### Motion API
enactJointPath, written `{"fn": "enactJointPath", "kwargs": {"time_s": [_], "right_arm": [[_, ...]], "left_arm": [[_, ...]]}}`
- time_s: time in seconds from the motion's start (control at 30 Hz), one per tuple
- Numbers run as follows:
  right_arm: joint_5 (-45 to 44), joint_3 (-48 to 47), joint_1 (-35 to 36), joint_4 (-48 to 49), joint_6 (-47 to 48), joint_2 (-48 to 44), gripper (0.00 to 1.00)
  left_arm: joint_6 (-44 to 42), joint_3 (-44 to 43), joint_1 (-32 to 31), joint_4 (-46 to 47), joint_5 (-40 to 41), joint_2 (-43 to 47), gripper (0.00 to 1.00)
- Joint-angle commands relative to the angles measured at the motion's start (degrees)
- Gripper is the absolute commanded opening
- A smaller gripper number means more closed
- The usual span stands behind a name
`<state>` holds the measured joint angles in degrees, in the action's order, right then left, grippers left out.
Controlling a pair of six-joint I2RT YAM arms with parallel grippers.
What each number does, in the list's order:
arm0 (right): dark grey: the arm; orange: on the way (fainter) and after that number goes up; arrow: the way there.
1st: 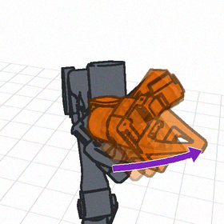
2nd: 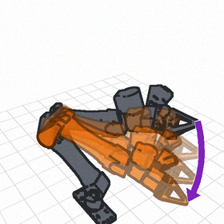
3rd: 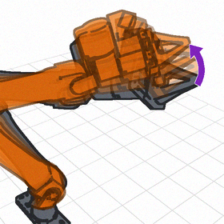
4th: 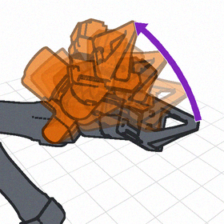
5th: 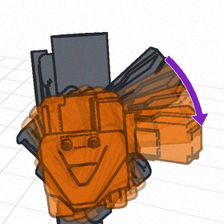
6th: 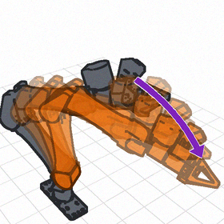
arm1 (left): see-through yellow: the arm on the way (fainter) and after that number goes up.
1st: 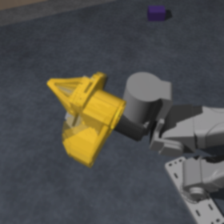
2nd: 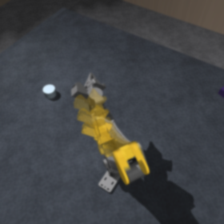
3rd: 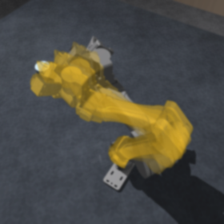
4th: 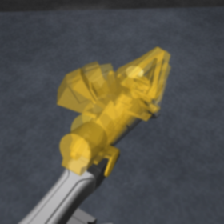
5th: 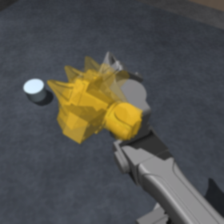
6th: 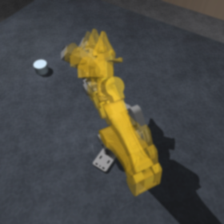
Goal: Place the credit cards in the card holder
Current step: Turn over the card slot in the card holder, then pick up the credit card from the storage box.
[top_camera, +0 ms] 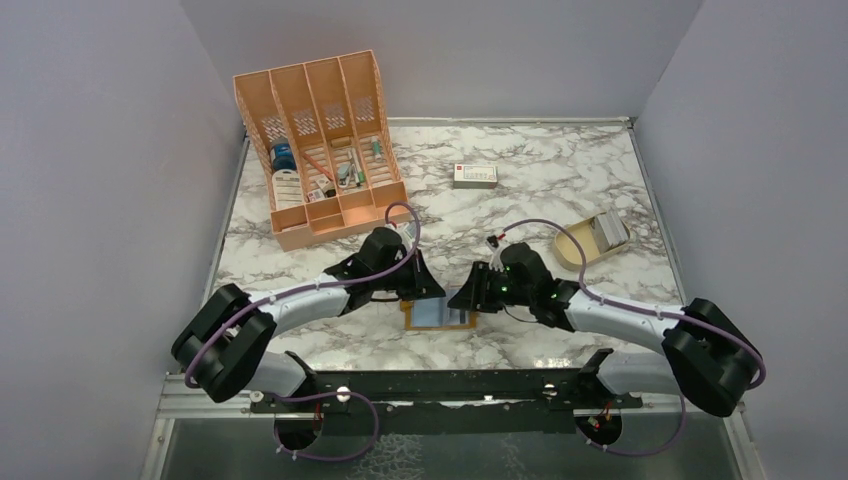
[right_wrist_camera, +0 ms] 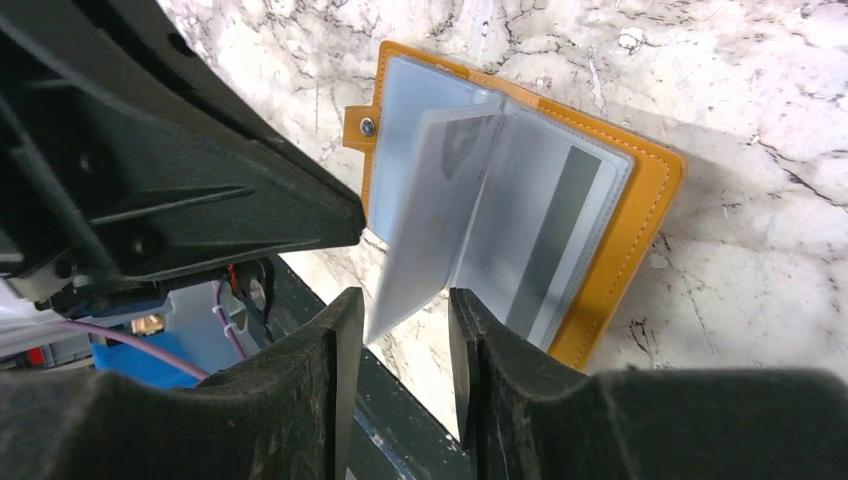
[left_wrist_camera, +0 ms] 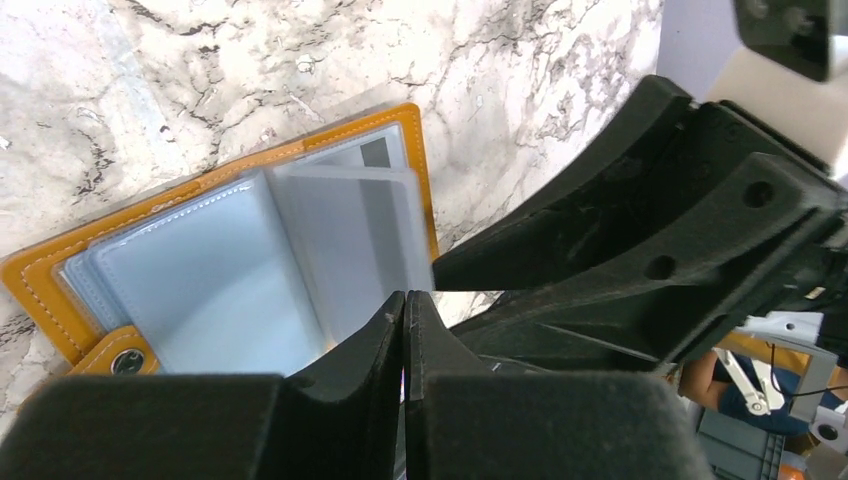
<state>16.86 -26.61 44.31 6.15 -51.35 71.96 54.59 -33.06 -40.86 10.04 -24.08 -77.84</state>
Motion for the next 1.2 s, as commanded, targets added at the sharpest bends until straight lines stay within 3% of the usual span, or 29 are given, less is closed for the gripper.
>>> {"fn": "enactJointPath", "kwargs": {"time_s": [0.0, 0.23, 0.5, 0.73, 0.83, 1.03, 1.17], "right_arm": [[-4.5, -1.4, 0.4, -5.0, 0.1, -4.4, 0.38], [-16.4, -4.2, 0.4, -13.8, 7.0, -12.7, 0.38], [-30.5, -16.0, 0.1, -27.2, 20.6, -6.4, 0.42], [-40.7, -26.8, -4.7, -34.0, 30.6, 2.2, 0.43], [-42.0, -29.6, -8.3, -35.2, 33.5, 4.6, 0.43], [-41.6, -33.0, -19.9, -36.3, 40.9, 6.9, 0.43], [-47.0, -34.7, -26.2, -37.3, 44.0, 9.8, 0.44]], "left_arm": [[-0.8, 0.5, 0.1, 2.1, -0.5, -1.8, 0.08], [-1.0, 0.0, 0.0, 3.0, -1.1, -3.7, 0.18], [-5.3, -2.2, 0.0, -3.9, 2.3, -0.3, 0.55], [-9.9, -4.8, 0.0, -13.1, 8.2, 6.2, 0.92], [-12.1, -7.2, 0.0, -19.7, 11.0, 7.5, 0.99], [-16.6, -9.3, 0.1, -27.3, 14.2, 11.7, 0.99], [-20.4, -10.9, 0.1, -30.4, 13.8, 13.7, 0.99]]}}
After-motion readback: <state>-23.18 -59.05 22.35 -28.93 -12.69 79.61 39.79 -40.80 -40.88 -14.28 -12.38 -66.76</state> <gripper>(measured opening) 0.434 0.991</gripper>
